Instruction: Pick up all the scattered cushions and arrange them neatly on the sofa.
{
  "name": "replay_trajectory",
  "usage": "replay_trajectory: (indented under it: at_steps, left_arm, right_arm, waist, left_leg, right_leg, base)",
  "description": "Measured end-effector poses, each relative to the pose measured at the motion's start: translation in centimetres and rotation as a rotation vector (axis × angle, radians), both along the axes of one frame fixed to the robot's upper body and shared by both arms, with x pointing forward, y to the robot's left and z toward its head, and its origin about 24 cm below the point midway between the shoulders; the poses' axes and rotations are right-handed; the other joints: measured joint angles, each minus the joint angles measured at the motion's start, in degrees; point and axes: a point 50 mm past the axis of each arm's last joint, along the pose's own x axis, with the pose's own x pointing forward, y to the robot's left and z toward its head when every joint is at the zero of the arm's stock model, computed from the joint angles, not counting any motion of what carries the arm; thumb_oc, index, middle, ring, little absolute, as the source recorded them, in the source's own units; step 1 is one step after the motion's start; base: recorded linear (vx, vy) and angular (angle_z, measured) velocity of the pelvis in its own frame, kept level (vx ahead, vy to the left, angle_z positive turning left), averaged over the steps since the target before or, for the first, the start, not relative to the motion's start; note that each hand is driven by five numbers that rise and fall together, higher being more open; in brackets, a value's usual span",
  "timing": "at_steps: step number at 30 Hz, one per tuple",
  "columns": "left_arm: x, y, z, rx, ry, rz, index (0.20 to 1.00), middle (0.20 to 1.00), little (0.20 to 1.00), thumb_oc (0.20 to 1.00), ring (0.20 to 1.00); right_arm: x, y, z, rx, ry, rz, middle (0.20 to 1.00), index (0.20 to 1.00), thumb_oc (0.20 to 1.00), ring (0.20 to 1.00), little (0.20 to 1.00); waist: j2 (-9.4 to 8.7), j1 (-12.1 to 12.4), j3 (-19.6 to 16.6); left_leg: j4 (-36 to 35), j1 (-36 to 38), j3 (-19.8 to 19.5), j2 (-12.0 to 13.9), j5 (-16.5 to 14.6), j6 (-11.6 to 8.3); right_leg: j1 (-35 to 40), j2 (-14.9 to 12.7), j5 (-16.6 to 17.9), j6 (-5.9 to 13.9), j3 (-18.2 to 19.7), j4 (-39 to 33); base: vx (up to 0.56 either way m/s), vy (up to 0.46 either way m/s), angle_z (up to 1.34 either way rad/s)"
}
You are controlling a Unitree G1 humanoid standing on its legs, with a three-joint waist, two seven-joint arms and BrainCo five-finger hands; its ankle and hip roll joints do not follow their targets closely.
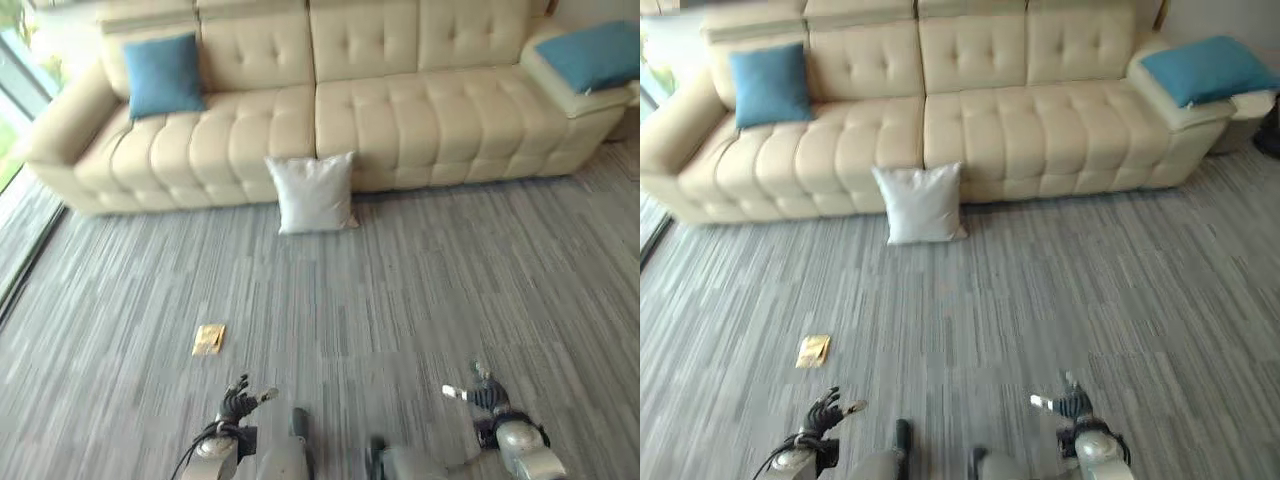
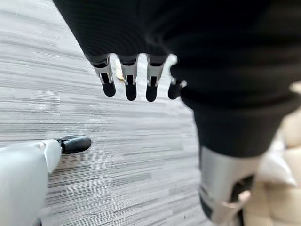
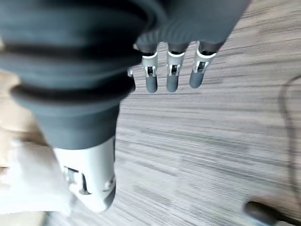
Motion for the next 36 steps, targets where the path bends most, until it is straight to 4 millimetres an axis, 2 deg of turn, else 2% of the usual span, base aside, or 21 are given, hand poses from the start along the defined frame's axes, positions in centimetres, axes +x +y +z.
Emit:
replay_trajectory:
  at_steps: [3,5,7,8,11,13,14,16,17,18,19,22,23,25,26,28,30,31,32,34,36]
  left_arm:
    - [-0.2,0.1,-0.2,0.004,0.016,0.002,1.0,1.0,1.0,1.0,1.0]
    - [-0.9,0.2,-0.4,0.005,0.037,0.006,1.0,1.0,1.0,1.0,1.0]
    - [-2.4,0.1,-1.1,-0.003,0.078,0.018,1.0,1.0,1.0,1.0,1.0]
    - [-3.0,0.4,-1.4,0.007,0.107,0.025,1.0,1.0,1.0,1.0,1.0]
    - [-1.1,0.1,-0.9,0.005,0.069,0.012,1.0,1.0,1.0,1.0,1.0]
    - [0.1,0.1,-0.5,0.007,0.039,0.005,1.0,1.0,1.0,1.0,1.0]
    - [0.4,0.1,-0.4,0.01,0.035,0.004,1.0,1.0,1.0,1.0,1.0]
    - [0.1,0.2,-0.6,0.014,0.05,0.007,1.0,1.0,1.0,1.0,1.0]
    - [-0.1,0.3,-0.6,0.017,0.056,0.007,1.0,1.0,1.0,1.0,1.0]
    - [-0.6,0.5,-0.8,0.019,0.072,0.011,1.0,1.0,1.0,1.0,1.0]
    - [-0.5,0.6,-0.8,0.023,0.069,0.011,1.0,1.0,1.0,1.0,1.0]
    - [-1.2,1.0,-1.0,0.032,0.09,0.015,1.0,1.0,1.0,1.0,1.0]
    - [-1.3,1.0,-1.0,0.03,0.091,0.016,1.0,1.0,1.0,1.0,1.0]
    - [-0.9,1.0,-0.8,0.033,0.079,0.014,1.0,1.0,1.0,1.0,1.0]
    - [-0.1,0.8,-0.6,0.031,0.064,0.011,1.0,1.0,1.0,1.0,1.0]
    - [0.6,0.8,-0.4,0.032,0.049,0.008,1.0,1.0,1.0,1.0,1.0]
    - [0.2,0.8,-0.5,0.03,0.055,0.009,1.0,1.0,1.0,1.0,1.0]
    - [0.1,0.6,-0.4,0.025,0.048,0.007,1.0,1.0,1.0,1.0,1.0]
    - [-0.5,0.4,-0.7,0.017,0.06,0.007,1.0,1.0,1.0,1.0,1.0]
    - [-1.1,0.3,-0.9,0.004,0.071,0.016,1.0,1.0,1.0,1.0,1.0]
    - [-0.7,0.7,-0.6,0.008,0.052,0.019,1.0,1.0,1.0,1.0,1.0]
  right_arm:
    - [-0.5,0.1,-0.3,0.0,0.018,-0.009,1.0,1.0,1.0,1.0,1.0]
    - [-0.4,0.2,-0.3,0.002,0.013,-0.004,1.0,1.0,1.0,1.0,1.0]
    - [-0.7,0.0,-0.4,-0.004,0.021,-0.007,1.0,1.0,1.0,1.0,1.0]
    - [-1.2,0.4,-0.9,0.006,0.044,-0.009,1.0,1.0,1.0,1.0,1.0]
    - [-1.1,1.2,-1.2,0.035,0.051,-0.009,1.0,1.0,1.0,1.0,1.0]
    - [-0.8,1.6,-1.1,0.045,0.045,-0.006,1.0,1.0,1.0,1.0,1.0]
    - [-0.7,2.0,-1.2,0.057,0.043,-0.006,1.0,1.0,1.0,1.0,1.0]
    - [-1.0,2.8,-1.6,0.076,0.062,0.002,1.0,1.0,1.0,1.0,1.0]
    - [-1.0,3.4,-1.7,0.086,0.064,0.014,1.0,1.0,1.0,1.0,1.0]
    - [-0.5,3.6,-1.6,0.089,0.052,0.025,1.0,1.0,1.0,1.0,1.0]
    - [-0.6,3.8,-1.6,0.093,0.053,0.031,1.0,1.0,1.0,1.0,1.0]
    - [-1.0,4.0,-1.9,0.095,0.076,0.044,1.0,1.0,1.0,1.0,1.0]
    - [-1.4,4.0,-2.1,0.095,0.087,0.041,1.0,1.0,1.0,1.0,1.0]
    - [-1.4,4.0,-2.1,0.095,0.086,0.043,1.0,1.0,1.0,1.0,1.0]
    - [-0.6,3.9,-1.8,0.089,0.071,0.05,1.0,1.0,1.0,1.0,1.0]
    - [-0.8,3.9,-1.9,0.087,0.077,0.046,1.0,1.0,1.0,1.0,1.0]
    - [-2.3,3.8,-2.5,0.088,0.126,0.031,1.0,1.0,1.0,1.0,1.0]
    - [-2.7,3.7,-2.7,0.087,0.141,0.024,1.0,1.0,1.0,1.0,1.0]
    - [-3.1,3.4,-3.0,0.078,0.158,0.011,1.0,1.0,1.0,1.0,1.0]
    - [-3.0,2.6,-2.9,0.056,0.16,0.001,1.0,1.0,1.0,1.0,1.0]
    - [-2.5,2.6,-2.7,0.056,0.148,0.006,1.0,1.0,1.0,1.0,1.0]
  waist:
    - [-1.8,0.6,0.5]
    - [-2.25,1.2,0.7]
    - [-0.25,1.7,-0.4]
    - [-0.36,1.6,-1.3]
    - [-0.73,1.2,-2.3]
    - [-0.97,1.2,-2.4]
    - [-1.48,1.1,-2.5]
    - [-1.89,0.6,-3.4]
    - [-2.26,0.6,-4.6]
    - [-1.6,1.0,-4.3]
    - [-1.4,0.4,-4.3]
    - [-0.58,0.3,-3.2]
    - [-0.12,0.0,-3.1]
    - [0.21,-0.1,-2.6]
    - [0.78,-1.4,-1.2]
    - [-0.19,-2.8,-0.3]
    - [-2.46,-3.2,-0.4]
    - [-3.24,-3.1,-0.8]
    - [-2.62,-3.0,-1.0]
    - [0.19,-2.7,-1.7]
    - [-1.31,-2.3,-1.3]
  left_leg:
    - [-6.0,0.0,3.4,-3.2,0.7,0.94]
    - [-5.6,0.2,5.1,-4.9,2.5,4.03]
    - [-5.9,3.8,7.0,-5.5,1.7,8.84]
    - [-5.1,5.1,6.4,-5.5,7.7,9.93]
    - [-6.3,7.5,5.7,-7.2,4.7,12.12]
    - [-6.3,9.0,6.1,-8.0,2.9,12.05]
    - [-6.3,10.2,6.1,-8.7,2.1,11.81]
    - [-6.3,11.8,6.1,-8.9,2.0,10.34]
    - [-6.3,12.2,6.4,-8.8,-0.5,10.01]
    - [-6.3,12.8,6.6,-8.0,0.7,9.69]
    - [-6.2,13.7,6.2,-7.8,-0.9,10.53]
    - [-6.4,16.9,5.6,-7.0,-3.0,10.8]
    - [-6.3,17.5,5.5,-6.8,-3.7,10.74]
    - [-6.3,18.1,5.4,-6.3,-4.2,10.61]
    - [-6.3,18.0,5.1,-5.0,-5.0,9.95]
    - [-6.7,18.4,4.5,-5.4,-5.8,8.3]
    - [-6.7,21.4,4.0,-7.2,-6.7,7.52]
    - [-6.7,23.0,3.4,-7.2,-8.0,6.91]
    - [-6.7,24.5,3.1,-6.1,-9.2,5.62]
    - [-1.9,24.9,2.9,-1.2,-12.2,1.9]
    - [7.3,21.7,3.3,-1.5,-13.8,-0.04]
  right_leg:
    - [6.8,0.2,0.2,0.24,0.6,-6.6]
    - [10.4,0.1,-0.5,1.52,1.4,-8.3]
    - [15.0,1.3,-2.2,4.32,3.6,-8.9]
    - [16.8,1.4,-3.4,5.85,4.2,-7.9]
    - [11.9,-3.6,-7.6,9.34,4.1,-3.5]
    - [10.2,-6.4,-6.8,10.36,4.1,-4.4]
    - [9.3,-8.0,-3.9,11.44,4.3,-4.8]
    - [7.4,-9.2,-4.1,12.48,4.3,0.7]
    - [5.4,-8.8,-3.6,12.29,4.7,4.6]
    - [3.1,-8.4,-3.8,12.52,4.5,10.0]
    - [0.7,-8.5,-3.3,13.51,4.4,15.8]
    - [-8.3,-9.1,0.8,13.33,3.8,36.0]
    - [-10.0,-9.3,-2.7,12.66,3.6,34.9]
    - [-13.1,-9.3,-4.1,12.06,1.5,23.7]
    - [-15.0,-6.3,-1.7,11.68,0.3,5.1]
    - [-16.0,-5.5,4.6,12.56,-0.2,-7.4]
    - [-15.4,-6.8,7.8,11.43,-0.2,-6.8]
    - [-14.5,-6.7,10.3,9.37,0.2,-6.0]
    - [-14.1,-5.8,10.5,9.13,-0.4,-4.6]
    - [-9.4,-1.5,11.7,7.67,-2.7,-8.7]
    - [-7.0,-1.5,13.8,4.8,-2.3,-11.3]
  base:
    - [0.21,0.099,-0.02]
    - [0.33,0.2,-0.29]
    - [0.28,0.195,-0.41]
    - [0.26,0.16,-0.17]
    - [0.29,0.193,-0.05]
    - [0.22,0.177,0.06]
    - [0.11,0.121,0.12]
    - [0.08,0.104,0.0]
    - [0.1,0.127,-0.25]
    - [0.12,0.12,-0.18]
    - [0.18,0.158,0.07]
    - [0.17,0.065,0.02]
    - [0.25,-0.015,-0.09]
    - [0.28,-0.086,-0.05]
    - [0.25,-0.13,0.1]
    - [0.16,-0.094,0.36]
    - [0.23,-0.12,0.47]
    - [0.25,-0.126,0.24]
    - [0.25,-0.167,0.16]
    - [0.25,-0.168,0.16]
    - [0.08,-0.024,0.21]
